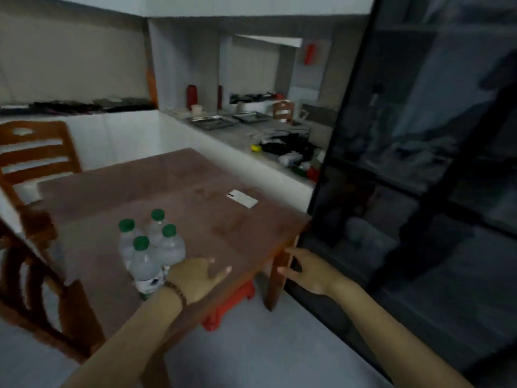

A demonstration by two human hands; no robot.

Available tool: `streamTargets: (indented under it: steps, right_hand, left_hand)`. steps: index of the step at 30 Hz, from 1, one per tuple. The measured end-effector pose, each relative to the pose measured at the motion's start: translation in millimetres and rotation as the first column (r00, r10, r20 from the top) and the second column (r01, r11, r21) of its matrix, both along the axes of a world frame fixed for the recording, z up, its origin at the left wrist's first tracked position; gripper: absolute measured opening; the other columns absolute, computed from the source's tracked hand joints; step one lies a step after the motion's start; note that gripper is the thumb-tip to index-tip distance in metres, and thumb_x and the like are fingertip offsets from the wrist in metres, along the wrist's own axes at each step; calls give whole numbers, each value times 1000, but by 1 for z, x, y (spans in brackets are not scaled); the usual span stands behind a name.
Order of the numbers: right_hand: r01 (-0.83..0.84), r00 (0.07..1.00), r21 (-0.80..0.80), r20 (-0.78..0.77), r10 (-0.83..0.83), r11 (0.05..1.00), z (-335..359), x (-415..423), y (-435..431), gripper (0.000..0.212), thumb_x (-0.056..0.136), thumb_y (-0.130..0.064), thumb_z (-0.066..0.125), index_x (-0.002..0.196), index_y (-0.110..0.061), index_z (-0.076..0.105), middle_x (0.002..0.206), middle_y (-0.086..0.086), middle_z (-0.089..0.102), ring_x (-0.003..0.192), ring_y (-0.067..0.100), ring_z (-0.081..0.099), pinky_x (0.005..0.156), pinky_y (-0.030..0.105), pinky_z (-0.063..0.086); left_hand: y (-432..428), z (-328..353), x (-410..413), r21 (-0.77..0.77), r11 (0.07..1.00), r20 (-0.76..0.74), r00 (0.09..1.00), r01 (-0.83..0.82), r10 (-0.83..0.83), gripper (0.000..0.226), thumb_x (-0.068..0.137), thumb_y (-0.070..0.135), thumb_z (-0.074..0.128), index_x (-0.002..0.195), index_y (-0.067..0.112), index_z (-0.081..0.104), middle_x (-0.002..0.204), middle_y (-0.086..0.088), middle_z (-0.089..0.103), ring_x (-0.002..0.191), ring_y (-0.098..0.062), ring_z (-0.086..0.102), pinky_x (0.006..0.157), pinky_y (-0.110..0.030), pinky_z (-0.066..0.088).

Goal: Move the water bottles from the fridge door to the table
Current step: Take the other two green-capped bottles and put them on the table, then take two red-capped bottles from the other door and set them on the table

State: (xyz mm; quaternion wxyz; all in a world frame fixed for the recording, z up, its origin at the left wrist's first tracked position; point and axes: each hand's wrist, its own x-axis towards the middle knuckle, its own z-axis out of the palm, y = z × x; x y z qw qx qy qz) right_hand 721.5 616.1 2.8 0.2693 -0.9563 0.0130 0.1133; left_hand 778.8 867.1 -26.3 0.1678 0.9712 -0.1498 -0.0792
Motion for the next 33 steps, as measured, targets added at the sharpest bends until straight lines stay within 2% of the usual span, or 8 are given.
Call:
streamTargets:
  steps: [3,6,9,14,19,22,25,33]
  right_hand:
    - [187,981,-51,62,-184,981,25,-84,-17,63,91,-52,48,145,-24,30,151,-3,31,139,17,31,112,26,24]
    - [318,946,-80,100,-309,945,60,-175,-32,69,89,-57,46,147,-27,24,155,-4,25,140,16,29,112,26,25]
    - [447,885,-106,201,-421,888,101,-269,-41,68,88,-59,46,146,-29,26,154,-6,28,137,16,34,110,31,33]
    - [594,770,-73,341,-540,801,147,-419,-30,58,88,-55,49,139,-33,35,145,-9,42,128,11,45,102,28,40]
    - [667,689,-44,416,-593,744,171,-567,-17,52,88,-53,52,136,-36,39,137,-14,48,122,5,47,102,25,40]
    - [742,613,-23,431,-663,671,178,-658,-24,52,87,-51,55,134,-34,41,136,-12,50,120,7,49,103,32,42]
    - [813,527,4,418,-739,582,182,-742,-36,51,86,-49,57,132,-34,43,134,-11,52,118,8,51,103,34,43]
    - [913,381,-16,393,-837,408,191,-896,-92,57,84,-51,58,135,-33,40,140,-8,46,124,10,47,106,37,40]
  left_hand:
    - [-32,28,-40,-14,981,46,980,193,-192,63,85,66,37,130,23,48,135,1,54,122,-18,52,99,-27,40]
    - [-74,61,-87,-3,929,91,925,371,-369,60,83,68,35,124,27,51,125,2,61,114,-18,57,93,-31,46]
    - [-119,100,-147,32,844,162,830,536,-533,64,83,70,30,127,27,49,128,6,57,110,-17,58,87,-31,49]
    - [-173,151,-268,54,667,164,653,743,-740,61,82,70,34,131,33,43,130,11,55,114,-12,55,87,-28,45]
    - [-193,195,-403,-4,518,243,504,855,-829,59,81,69,39,129,36,43,124,14,55,109,-8,55,87,-26,46]
    - [-203,210,-494,-45,410,288,405,911,-868,56,82,66,42,129,35,43,124,14,55,109,-8,54,87,-26,45]
    - [-221,216,-574,-60,316,252,321,947,-913,54,84,61,45,130,32,45,124,11,55,105,-9,54,84,-24,45]
    - [-302,231,-705,8,251,305,236,968,-922,60,85,61,44,134,26,42,136,4,50,116,-19,53,96,-32,44]
